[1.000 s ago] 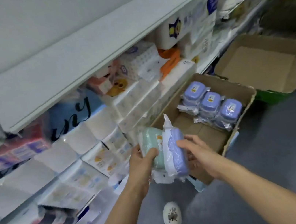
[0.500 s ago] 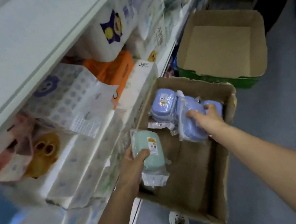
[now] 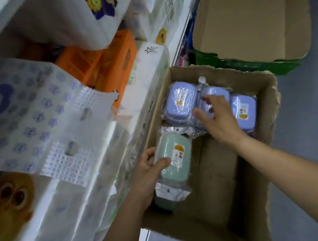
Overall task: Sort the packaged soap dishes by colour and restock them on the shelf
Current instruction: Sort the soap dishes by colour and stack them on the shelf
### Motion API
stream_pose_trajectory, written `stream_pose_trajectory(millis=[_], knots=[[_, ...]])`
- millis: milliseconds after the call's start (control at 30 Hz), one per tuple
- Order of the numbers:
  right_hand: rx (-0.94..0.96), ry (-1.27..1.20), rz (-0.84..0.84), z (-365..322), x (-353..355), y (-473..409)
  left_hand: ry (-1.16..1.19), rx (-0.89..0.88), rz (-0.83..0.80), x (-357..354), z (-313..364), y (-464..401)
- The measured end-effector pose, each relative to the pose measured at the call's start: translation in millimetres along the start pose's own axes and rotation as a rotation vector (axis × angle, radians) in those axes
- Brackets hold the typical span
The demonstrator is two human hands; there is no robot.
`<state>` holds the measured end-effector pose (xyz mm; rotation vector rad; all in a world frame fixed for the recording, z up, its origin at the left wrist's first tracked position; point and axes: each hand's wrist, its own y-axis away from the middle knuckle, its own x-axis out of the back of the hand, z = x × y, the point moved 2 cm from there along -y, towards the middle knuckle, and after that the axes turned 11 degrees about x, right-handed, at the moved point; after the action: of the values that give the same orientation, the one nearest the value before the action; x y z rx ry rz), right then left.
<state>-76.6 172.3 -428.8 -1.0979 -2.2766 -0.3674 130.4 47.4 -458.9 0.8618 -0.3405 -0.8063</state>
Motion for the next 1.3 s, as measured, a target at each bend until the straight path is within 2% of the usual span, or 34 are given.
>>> stream_pose_trajectory(millis=[67, 100, 200, 267, 333, 467, 567, 700, 833, 1000, 1200, 1300], knots=[[-0.097, -0.356, -0.315, -15.0, -14.9, 19.9, 0.065, -0.011, -0.065, -7.6, 8.1, -5.7], [-0.159, -0.485, -0.408, -15.1, -22.1, 26.6, 0.068, -0.011, -0.086, -12.3, 12.1, -7.7], [-0.373, -0.683, -0.387, 13.8, -34.5, 37.9, -0.139, 0.001, -0.095, -27.3, 17.5, -14.3], [-0.486, -0.628, -0.381, 44.4, -40.9, 50.3, -0.442, 0.003, -0.062, -27.3, 9.1, -26.3], [-0.550, -0.482, -0.453, 72.8, -51.5, 68.5, -0.727, 0.010, -0.059, -20.5, -6.9, -40.9], [-0.598, -0.434, -0.524, 100.2, -84.2, 101.0, -0.984, 0.065, -0.094, -10.5, -40.0, -61.0], [-0.568, -0.403, -0.544, 112.2, -113.1, 116.2, -1.098, 0.085, -0.101, -8.1, -58.0, -69.8], [-0.491, -0.110, -0.543, 119.7, -131.8, 128.1, -1.350, -0.026, -0.070, 0.8, -77.4, -82.2], [-0.368, 0.230, -0.708, 105.5, -134.8, 134.0, -1.468, -0.078, -0.007, 2.1, -84.2, -81.0], [-0.279, 0.351, -0.807, 79.9, -118.7, 127.4, -1.491, -0.117, 0.010, 3.0, -84.6, -70.6], [-0.088, 0.477, -0.758, 23.7, -73.3, 137.7, -1.458, -0.290, 0.209, 2.9, -81.9, -3.4], [0.011, 0.504, -0.673, -9.5, -42.5, 158.8, -1.436, -0.341, 0.343, 3.6, -81.5, 46.3]])
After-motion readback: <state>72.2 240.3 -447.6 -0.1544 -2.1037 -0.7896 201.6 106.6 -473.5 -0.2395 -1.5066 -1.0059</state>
